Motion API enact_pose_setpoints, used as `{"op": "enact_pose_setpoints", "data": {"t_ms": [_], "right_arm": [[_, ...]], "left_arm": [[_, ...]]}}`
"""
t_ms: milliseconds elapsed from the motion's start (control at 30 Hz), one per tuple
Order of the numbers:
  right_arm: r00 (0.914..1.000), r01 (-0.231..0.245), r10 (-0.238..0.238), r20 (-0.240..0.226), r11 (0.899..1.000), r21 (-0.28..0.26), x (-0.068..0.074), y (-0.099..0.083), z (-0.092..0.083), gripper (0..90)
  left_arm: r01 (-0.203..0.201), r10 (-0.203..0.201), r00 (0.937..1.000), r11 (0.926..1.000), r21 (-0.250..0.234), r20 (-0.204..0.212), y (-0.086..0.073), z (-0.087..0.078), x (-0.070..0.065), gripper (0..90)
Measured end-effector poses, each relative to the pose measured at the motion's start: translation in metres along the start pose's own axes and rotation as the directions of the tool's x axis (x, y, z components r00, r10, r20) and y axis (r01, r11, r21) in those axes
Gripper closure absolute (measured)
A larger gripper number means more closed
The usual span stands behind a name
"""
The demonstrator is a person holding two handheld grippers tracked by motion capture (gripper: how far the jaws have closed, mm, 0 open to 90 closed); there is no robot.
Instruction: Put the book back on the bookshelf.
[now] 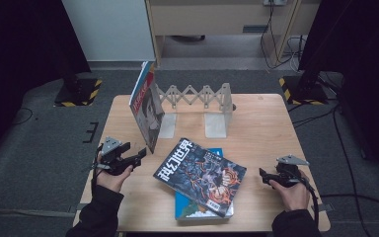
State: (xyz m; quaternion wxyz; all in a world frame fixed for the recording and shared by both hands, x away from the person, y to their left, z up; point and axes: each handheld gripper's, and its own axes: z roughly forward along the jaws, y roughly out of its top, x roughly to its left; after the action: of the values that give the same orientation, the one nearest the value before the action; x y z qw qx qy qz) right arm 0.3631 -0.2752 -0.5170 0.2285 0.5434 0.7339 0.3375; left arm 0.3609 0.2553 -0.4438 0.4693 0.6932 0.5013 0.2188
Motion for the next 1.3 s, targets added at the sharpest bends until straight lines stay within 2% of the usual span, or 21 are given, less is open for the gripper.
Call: {"op": "enact_pose_setpoints", "data": {"t_ms": [200, 333, 500, 667, 933, 1133, 1267, 1300], "right_arm": [[0.9984, -0.029, 0.027, -0.049, 0.999, -0.041, 0.006, 0.006, -0.006, 21.8], [0.9972, -0.040, 0.035, -0.066, 0.996, -0.074, 0.010, 0.010, -0.011, 21.8], [0.9957, -0.027, 0.018, -0.091, 0.994, -0.105, 0.017, 0.014, -0.017, 22.4], [0.9916, -0.020, 0.004, -0.129, 0.992, -0.121, 0.030, 0.018, -0.018, 21.9], [0.9797, 0.002, -0.025, -0.199, 0.993, -0.118, 0.051, 0.020, -0.015, 21.6], [0.9681, 0.015, -0.043, -0.247, 0.993, -0.114, 0.064, 0.020, -0.011, 21.9], [0.9646, 0.022, -0.050, -0.259, 0.994, -0.109, 0.071, 0.019, -0.008, 21.9], [0.9630, 0.023, -0.050, -0.265, 0.994, -0.105, 0.072, 0.019, -0.008, 21.8]], "left_arm": [[0.003, -0.005, 0.9989, 0.9991, 0.042, 0.046, -0.014, 0.007, -0.006, 27.1], [-0.018, 0.013, 0.9979, 0.9972, 0.072, 0.064, -0.021, 0.012, -0.011, 27.0], [0.007, -0.018, 0.9943, 0.9948, 0.102, 0.105, -0.027, 0.017, -0.016, 26.8], [-0.001, -0.017, 0.9925, 0.9897, 0.143, 0.121, -0.035, 0.024, -0.018, 26.8], [0.024, -0.060, 0.9829, 0.9784, 0.205, 0.174, -0.044, 0.038, -0.018, 26.9], [0.023, -0.069, 0.9769, 0.9743, 0.224, 0.202, -0.047, 0.043, -0.020, 27.0], [0.041, -0.098, 0.9679, 0.9701, 0.239, 0.231, -0.049, 0.048, -0.020, 26.6], [0.041, -0.098, 0.9674, 0.9710, 0.236, 0.234, -0.049, 0.048, -0.020, 26.4]]}}
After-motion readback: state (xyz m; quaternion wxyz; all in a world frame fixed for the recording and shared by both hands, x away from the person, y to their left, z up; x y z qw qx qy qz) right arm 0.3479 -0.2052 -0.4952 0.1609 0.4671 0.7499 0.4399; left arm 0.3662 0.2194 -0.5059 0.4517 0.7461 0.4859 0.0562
